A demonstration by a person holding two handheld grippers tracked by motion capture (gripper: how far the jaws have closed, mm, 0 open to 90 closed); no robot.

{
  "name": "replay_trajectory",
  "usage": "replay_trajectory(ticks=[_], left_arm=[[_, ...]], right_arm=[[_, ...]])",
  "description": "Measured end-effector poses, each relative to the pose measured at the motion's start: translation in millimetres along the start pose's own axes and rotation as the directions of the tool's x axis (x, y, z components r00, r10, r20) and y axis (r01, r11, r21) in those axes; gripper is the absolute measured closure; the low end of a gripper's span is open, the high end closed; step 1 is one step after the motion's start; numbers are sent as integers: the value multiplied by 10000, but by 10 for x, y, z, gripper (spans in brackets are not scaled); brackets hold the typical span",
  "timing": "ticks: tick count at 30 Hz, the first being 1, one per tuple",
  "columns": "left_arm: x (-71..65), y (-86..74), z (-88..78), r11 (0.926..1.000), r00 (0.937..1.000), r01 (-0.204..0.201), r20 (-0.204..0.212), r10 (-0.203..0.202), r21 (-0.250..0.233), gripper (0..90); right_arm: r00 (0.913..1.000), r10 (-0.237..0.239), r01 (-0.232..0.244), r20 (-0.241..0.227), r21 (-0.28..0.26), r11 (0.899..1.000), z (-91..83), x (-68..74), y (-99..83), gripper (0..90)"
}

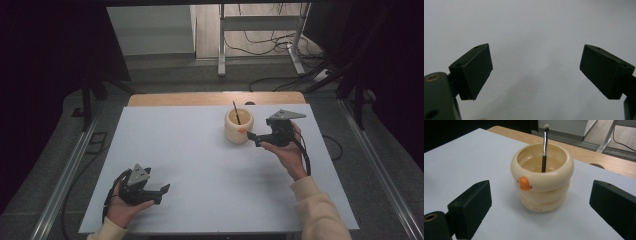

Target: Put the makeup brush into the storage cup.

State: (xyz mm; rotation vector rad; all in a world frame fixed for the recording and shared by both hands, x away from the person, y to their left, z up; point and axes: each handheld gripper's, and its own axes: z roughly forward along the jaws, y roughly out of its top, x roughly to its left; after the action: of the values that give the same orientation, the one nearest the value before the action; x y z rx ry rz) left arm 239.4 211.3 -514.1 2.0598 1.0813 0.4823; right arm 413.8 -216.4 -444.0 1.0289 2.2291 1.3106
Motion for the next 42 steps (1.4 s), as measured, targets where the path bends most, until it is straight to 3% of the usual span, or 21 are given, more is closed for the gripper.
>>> replay_trajectory(ticks=[8, 20, 31, 42], left_arm=[[8, -3, -3, 10000, 10000, 31, -32, -31, -12, 113], [18, -9, 4, 10000, 10000, 43, -57, -42, 20, 112], [15, -13, 14, 10000, 10000, 6, -52, -6, 42, 112], [1, -8, 35, 10000, 10000, -12, -48, 12, 84, 111]], right_arm=[[9994, -350, 352, -62, 295, 9989, -224, 44, -199, 51], [9993, -327, 336, -204, 459, 9984, -504, 71, -421, 64], [9995, -156, 180, -260, 926, 9955, -726, 95, -754, 73], [9998, 121, -139, 180, 1008, 9948, -949, 68, -1126, 88]])
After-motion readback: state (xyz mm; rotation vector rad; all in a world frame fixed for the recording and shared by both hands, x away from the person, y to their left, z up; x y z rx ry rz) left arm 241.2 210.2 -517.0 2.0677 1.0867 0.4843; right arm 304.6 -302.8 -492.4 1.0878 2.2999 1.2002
